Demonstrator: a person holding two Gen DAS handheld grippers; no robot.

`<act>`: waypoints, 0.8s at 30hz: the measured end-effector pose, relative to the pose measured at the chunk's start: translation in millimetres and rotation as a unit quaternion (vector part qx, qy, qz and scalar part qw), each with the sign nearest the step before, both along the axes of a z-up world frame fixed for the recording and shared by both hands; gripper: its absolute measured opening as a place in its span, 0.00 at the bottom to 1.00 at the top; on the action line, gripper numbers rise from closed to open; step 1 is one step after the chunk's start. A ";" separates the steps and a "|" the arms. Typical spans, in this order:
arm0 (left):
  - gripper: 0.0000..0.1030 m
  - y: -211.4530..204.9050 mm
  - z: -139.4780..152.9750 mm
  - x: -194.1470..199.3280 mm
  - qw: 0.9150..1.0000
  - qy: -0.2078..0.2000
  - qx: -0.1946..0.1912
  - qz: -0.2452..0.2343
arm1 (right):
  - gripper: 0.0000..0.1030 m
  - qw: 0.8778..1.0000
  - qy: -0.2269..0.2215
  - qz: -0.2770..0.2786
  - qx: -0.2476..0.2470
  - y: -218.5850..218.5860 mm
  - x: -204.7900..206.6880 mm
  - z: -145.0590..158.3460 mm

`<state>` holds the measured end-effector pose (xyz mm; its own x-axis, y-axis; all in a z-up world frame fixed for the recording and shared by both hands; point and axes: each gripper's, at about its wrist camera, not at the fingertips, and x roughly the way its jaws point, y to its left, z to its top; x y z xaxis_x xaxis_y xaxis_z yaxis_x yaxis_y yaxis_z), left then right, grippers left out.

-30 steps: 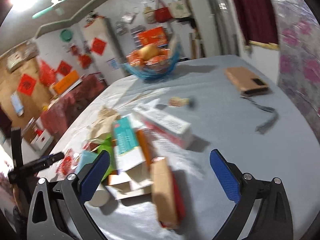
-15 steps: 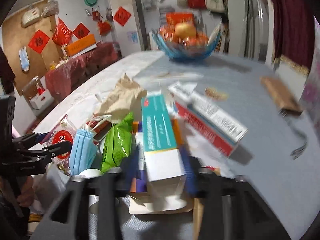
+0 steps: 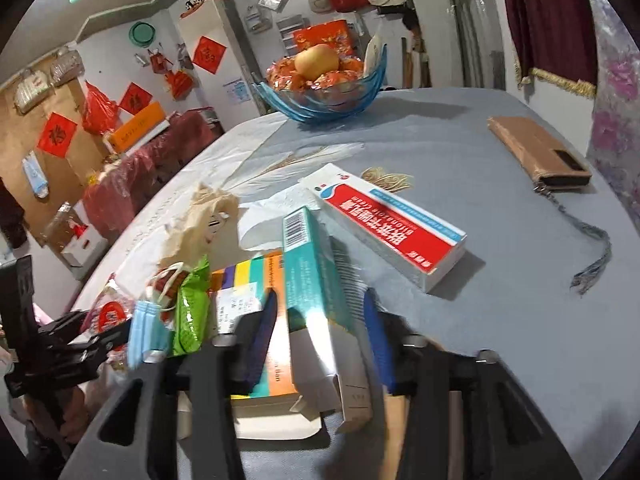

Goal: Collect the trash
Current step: 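Grasp the clear snack bag with the left tool while the right tool grasps the teal medicine box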

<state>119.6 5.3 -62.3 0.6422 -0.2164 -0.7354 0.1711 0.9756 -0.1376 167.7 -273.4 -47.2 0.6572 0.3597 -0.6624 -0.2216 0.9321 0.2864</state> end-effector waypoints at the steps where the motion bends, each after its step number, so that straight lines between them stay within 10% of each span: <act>1: 0.51 1.4 2.6 0.0 1.000 -0.003 -0.002 0.000 | 0.22 1.000 0.002 0.000 0.018 -4.4 0.8 -1.0; 5: 0.31 10.6 15.5 -4.7 1.000 -0.020 -0.014 0.000 | 0.24 0.999 0.005 0.001 0.041 -8.5 1.4 -2.0; 8: 0.31 18.4 23.6 -7.5 0.999 -0.028 -0.017 0.010 | 0.60 1.000 -0.019 -0.005 0.016 -2.2 -5.1 4.1; 13: 0.32 21.3 22.2 -9.4 0.999 -0.018 -0.023 0.013 | 0.56 1.000 0.005 0.005 -0.003 6.0 1.6 0.0; 15: 0.38 18.8 18.2 -10.7 1.000 -0.010 -0.019 0.011 | 0.26 1.000 0.023 0.007 0.003 4.2 7.0 -4.7; 24: 0.52 8.9 12.9 -6.1 0.999 -0.011 -0.038 0.003 | 0.25 0.998 -0.029 -0.009 0.063 -16.7 -9.1 3.6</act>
